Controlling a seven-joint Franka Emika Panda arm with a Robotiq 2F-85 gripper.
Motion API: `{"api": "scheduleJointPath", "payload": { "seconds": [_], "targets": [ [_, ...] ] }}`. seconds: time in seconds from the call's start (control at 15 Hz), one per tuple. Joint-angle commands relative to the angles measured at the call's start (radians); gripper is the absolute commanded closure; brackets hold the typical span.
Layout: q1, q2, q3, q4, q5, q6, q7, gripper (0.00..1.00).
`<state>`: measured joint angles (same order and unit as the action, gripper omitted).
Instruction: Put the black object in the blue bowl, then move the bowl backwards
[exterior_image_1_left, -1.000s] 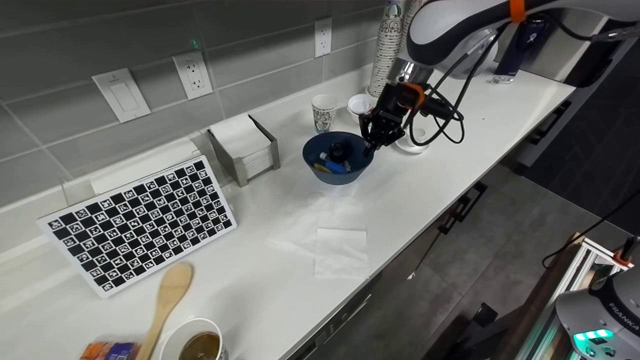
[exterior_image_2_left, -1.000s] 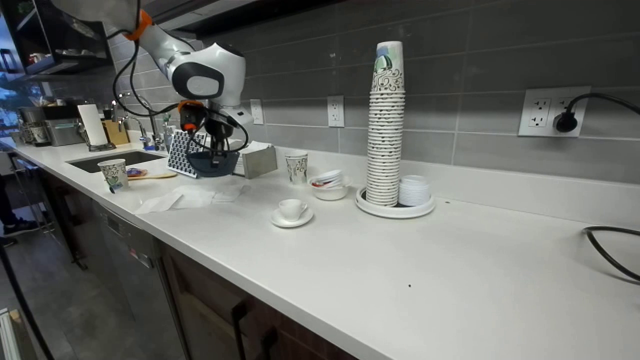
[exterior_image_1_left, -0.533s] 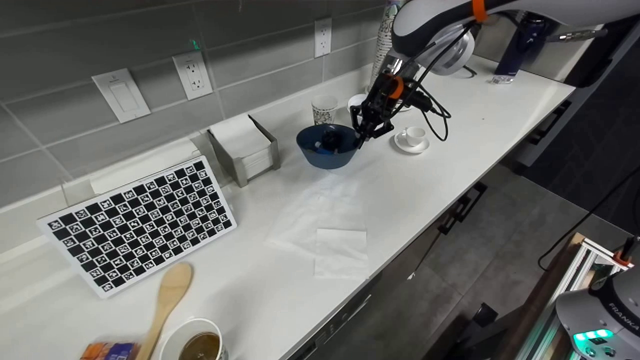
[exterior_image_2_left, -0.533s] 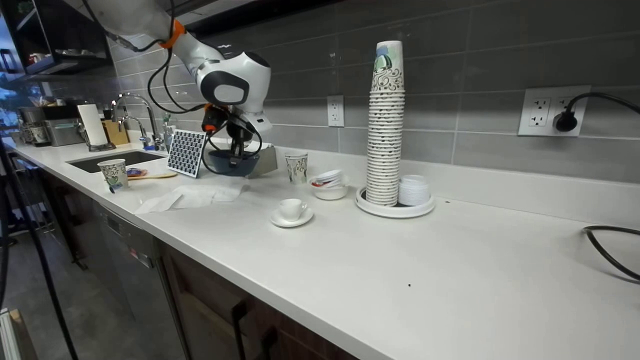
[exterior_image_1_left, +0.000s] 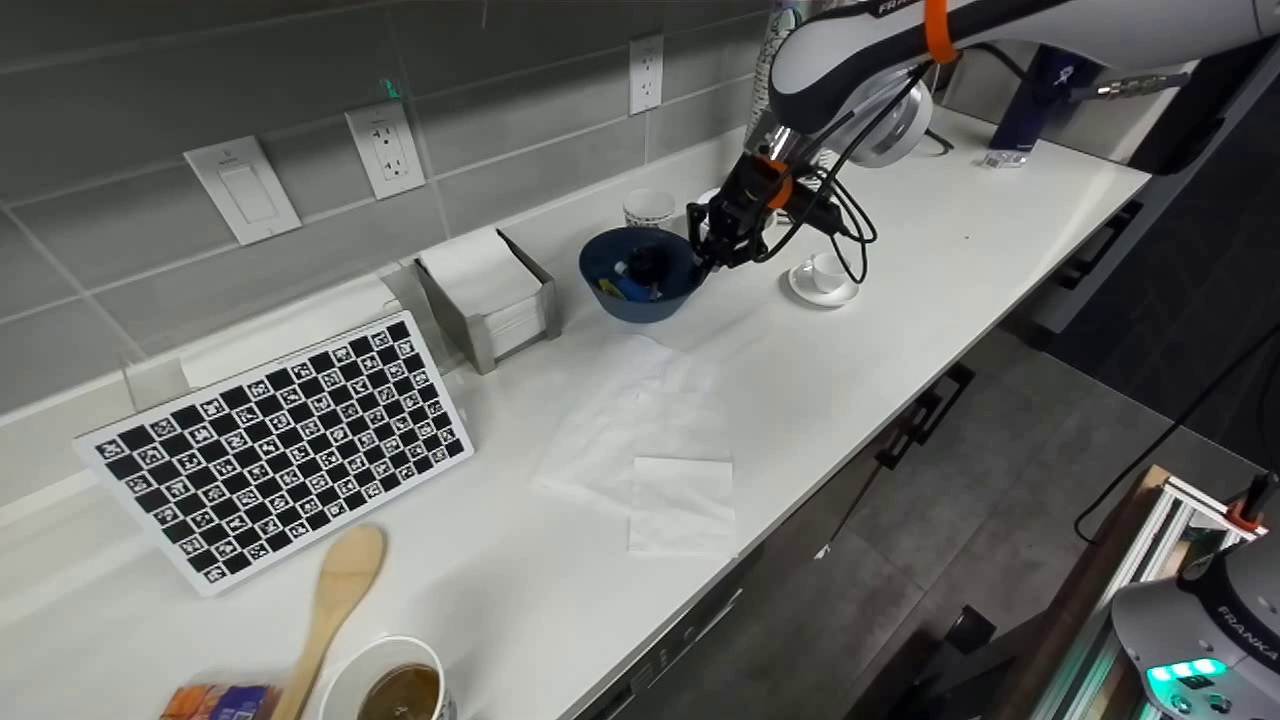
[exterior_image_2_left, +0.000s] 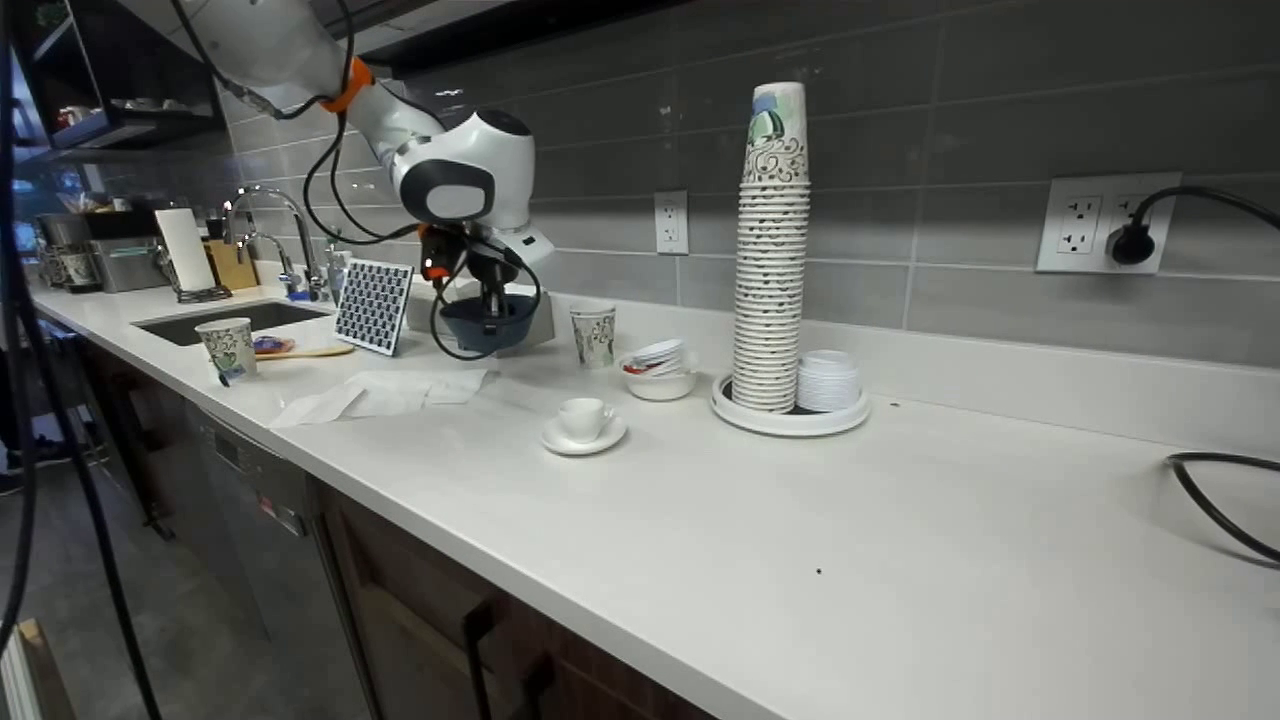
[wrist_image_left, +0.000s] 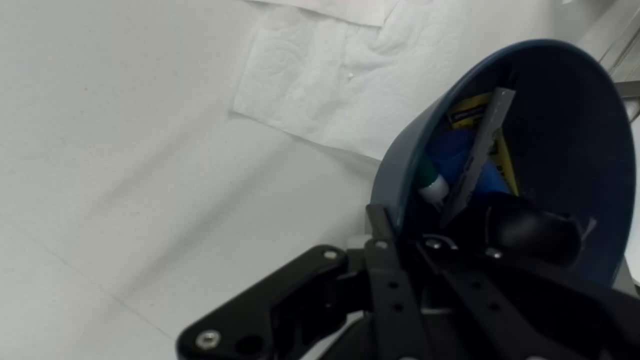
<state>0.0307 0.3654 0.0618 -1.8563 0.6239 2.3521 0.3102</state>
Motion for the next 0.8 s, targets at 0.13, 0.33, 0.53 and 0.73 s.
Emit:
{"api": "scheduleJointPath", "payload": {
  "seconds": [0.13,0.33,0.53,0.73],
  "targets": [
    [0.003,0.042,0.001,0.007,-0.009,0.056,-0.006,0.99],
    [0.004,0.066,-0.002,0.010,-0.022,0.046,0.005,0.99],
    [0.003,0.083,-0.003,0.014,-0.023,0.044,0.009,0.99],
    [0.003,0.093,-0.004,0.017,-0.027,0.029,0.017,0.94]
  ]
}}
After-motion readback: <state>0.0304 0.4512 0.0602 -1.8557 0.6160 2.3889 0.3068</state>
